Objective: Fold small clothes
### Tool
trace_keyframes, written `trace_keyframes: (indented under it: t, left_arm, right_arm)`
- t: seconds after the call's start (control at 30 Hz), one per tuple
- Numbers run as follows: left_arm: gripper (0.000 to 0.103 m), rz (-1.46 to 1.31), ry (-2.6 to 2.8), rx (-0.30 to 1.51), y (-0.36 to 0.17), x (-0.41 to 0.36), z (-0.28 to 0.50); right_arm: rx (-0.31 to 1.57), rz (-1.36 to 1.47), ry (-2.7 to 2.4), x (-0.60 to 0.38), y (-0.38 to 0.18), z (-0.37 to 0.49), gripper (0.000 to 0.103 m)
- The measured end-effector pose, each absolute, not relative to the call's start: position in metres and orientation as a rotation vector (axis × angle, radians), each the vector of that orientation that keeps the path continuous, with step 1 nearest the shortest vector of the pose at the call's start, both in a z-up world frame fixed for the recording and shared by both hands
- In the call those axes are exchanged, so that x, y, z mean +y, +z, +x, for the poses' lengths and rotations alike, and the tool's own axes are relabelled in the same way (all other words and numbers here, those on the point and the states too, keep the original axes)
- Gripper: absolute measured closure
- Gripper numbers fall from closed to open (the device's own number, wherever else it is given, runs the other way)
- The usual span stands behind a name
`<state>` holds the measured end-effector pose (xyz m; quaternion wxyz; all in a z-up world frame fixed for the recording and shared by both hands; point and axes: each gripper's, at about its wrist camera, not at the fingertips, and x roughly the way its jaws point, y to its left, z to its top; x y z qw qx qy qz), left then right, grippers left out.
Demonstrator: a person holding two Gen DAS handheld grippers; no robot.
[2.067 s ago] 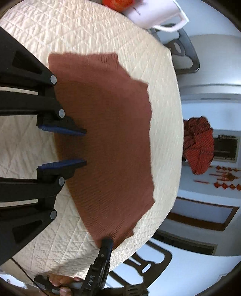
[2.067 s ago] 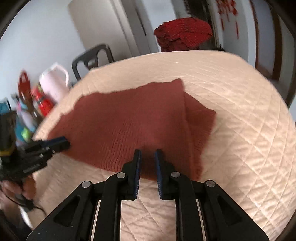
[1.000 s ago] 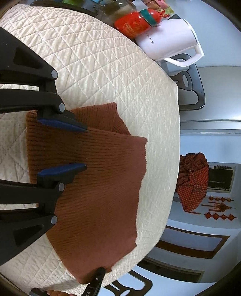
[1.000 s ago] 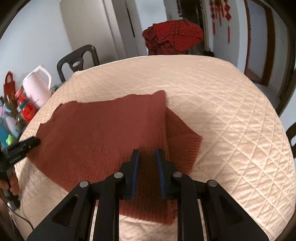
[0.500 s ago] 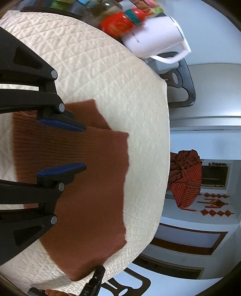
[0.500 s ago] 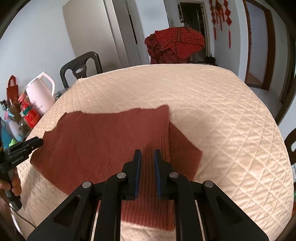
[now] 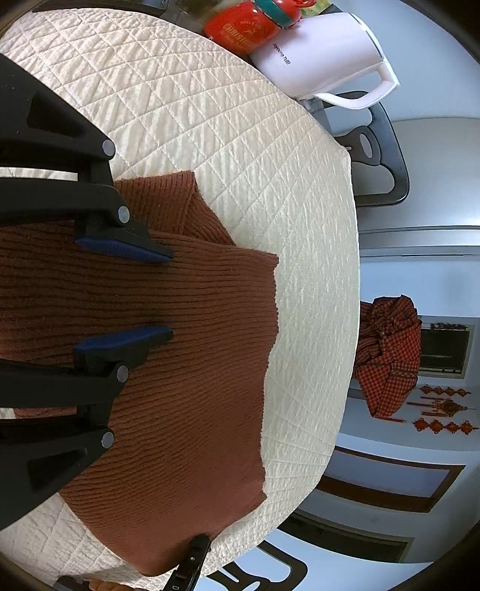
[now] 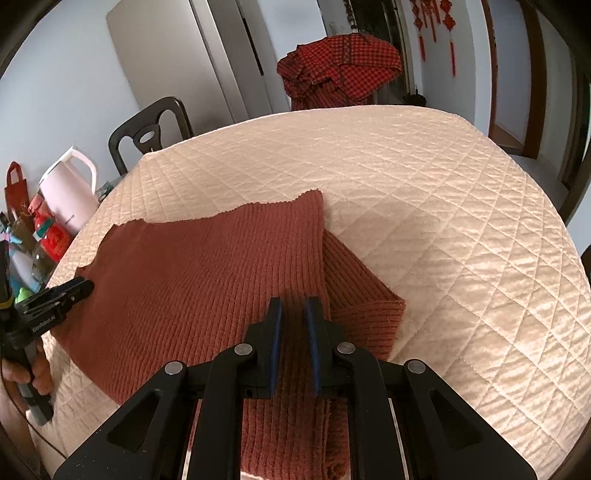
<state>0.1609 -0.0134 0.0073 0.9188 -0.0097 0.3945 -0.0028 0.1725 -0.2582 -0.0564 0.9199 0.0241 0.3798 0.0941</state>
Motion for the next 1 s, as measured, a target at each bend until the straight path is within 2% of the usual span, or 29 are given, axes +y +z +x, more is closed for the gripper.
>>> trace_keyframes:
  t: [0.23,0.4,0.67,0.73,0.8,1.0]
  left_arm:
    - [0.065,-0.019,0.002,0.806,0.013,-0.013,0.155]
    - [0.065,-0.068,0.044,0.744,0.031,0.014,0.128]
    - [0.065,-0.151,0.014,0.780,0.017,0.037,0.092]
    - [0.058,-0.163,-0.013,0.786,0.014,0.037,0.088]
    - [0.055,-0.178,-0.028,0.785,0.013,0.039,0.086]
    - [0.055,-0.262,-0.042,0.792,0.008,0.050,0.096]
  right_arm:
    - [0.789,0.074,0.193,-0.264,-0.052,0.169,0.091]
    - [0.727,0.012,0.144,-0.258,-0.031,0.142,0.088]
    - [0.727,-0.012,0.214,-0.248,-0.033,0.105,0.087]
    - [0.729,-0.024,0.225,-0.244,-0.035,0.100,0.082]
    - [0.729,-0.042,0.237,-0.239,-0.036,0.097,0.081]
    - [0.739,-0.060,0.270,-0.223,-0.042,0.098,0.081]
